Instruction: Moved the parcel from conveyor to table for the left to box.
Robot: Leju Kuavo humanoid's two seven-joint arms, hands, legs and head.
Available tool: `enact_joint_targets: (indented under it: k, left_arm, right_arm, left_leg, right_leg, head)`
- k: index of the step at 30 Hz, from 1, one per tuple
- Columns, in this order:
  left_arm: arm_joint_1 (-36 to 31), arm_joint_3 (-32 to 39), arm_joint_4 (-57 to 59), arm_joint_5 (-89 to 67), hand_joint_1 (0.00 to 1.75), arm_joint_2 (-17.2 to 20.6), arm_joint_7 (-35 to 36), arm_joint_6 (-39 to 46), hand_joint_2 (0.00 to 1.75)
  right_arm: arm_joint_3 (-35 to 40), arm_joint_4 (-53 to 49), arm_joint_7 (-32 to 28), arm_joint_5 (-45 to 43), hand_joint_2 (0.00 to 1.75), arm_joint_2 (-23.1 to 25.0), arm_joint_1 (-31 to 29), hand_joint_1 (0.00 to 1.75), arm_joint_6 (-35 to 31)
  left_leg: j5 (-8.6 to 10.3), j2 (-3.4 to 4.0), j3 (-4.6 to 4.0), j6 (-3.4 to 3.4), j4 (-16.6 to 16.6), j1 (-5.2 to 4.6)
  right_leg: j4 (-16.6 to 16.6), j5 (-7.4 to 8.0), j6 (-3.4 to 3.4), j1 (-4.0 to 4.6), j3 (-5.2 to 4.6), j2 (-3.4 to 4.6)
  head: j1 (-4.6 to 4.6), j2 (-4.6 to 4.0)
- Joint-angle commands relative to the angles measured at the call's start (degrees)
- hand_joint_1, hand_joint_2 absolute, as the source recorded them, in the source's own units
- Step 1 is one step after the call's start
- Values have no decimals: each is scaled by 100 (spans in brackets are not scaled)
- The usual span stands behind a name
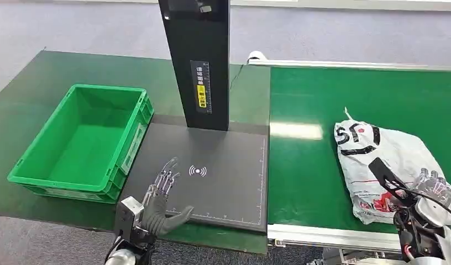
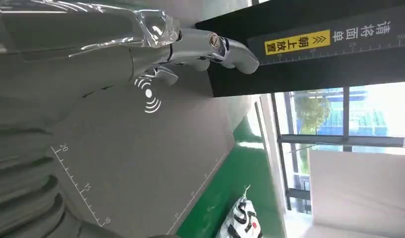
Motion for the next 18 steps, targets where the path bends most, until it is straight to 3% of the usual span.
enact_joint_targets:
  k: [1,10,15,18]
  left_arm:
    - [-6,89,94,-1,0,65,36,13,175]
    - [-6,89,94,-1,0,65,36,13,175]
    - [1,126,37,-44,0,20,75,43,175]
    - [-75,132,116,-62,0,9,104,44,175]
  right_arm:
    - [132,505,18,-8,175,57,-310,0,45]
    - [132,505,18,-8,175,57,-310,0,45]
    - [352,397,58,203,175,-63,-62,0,603]
    - [389,244,-393,13,175,-41,162,0,1053]
  left_leg:
    - [2,10,3,-1,-4,-2]
    - [5,18,1,-1,-7,-4]
    - [3,6,0,-1,-4,-1]
    - [4,-2,2,-1,-4,1]
  right_leg:
    - [-2,6,-2,-2,-4,16]
    - [-4,12,-1,-4,-10,30]
    - [-4,7,-1,-1,-4,14]
    - [-6,5,-1,1,0,6]
  head:
    - [0,0]
    - [0,0]
    - [2,0]
    - [0,0]
